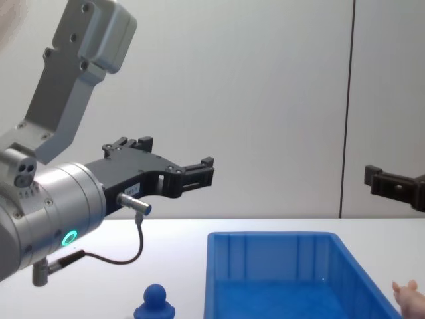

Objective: Pick up the two dolls from the table and place them into the box.

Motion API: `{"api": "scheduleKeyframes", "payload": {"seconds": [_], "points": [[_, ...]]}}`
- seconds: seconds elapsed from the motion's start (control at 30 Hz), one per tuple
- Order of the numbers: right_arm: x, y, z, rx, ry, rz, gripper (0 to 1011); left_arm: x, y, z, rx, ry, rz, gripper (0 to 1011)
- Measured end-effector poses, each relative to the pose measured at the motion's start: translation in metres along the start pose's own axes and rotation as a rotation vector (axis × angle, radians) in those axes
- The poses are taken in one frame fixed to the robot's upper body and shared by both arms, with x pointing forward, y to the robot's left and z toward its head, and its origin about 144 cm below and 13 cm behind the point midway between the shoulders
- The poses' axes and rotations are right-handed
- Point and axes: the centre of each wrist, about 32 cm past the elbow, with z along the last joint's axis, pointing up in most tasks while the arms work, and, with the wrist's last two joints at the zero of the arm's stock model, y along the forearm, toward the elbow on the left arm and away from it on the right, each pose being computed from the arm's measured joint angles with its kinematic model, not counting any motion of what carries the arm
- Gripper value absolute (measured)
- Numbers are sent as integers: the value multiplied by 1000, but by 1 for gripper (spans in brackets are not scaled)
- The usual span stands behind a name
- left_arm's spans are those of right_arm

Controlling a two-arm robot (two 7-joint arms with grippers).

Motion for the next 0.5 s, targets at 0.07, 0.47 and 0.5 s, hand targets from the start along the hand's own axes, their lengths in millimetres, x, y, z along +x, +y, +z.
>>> {"api": "scheduleKeyframes", "payload": {"seconds": [0.07, 0.47, 0.5], "points": [[0, 0, 0, 0, 0, 0, 1001, 0, 0, 0, 0, 0, 0, 1001], [0, 0, 0, 0, 0, 0, 1001, 0, 0, 0, 0, 0, 0, 1002], [0, 0, 0, 0, 0, 0, 1001, 0, 0, 0, 0, 0, 0, 1001]]}}
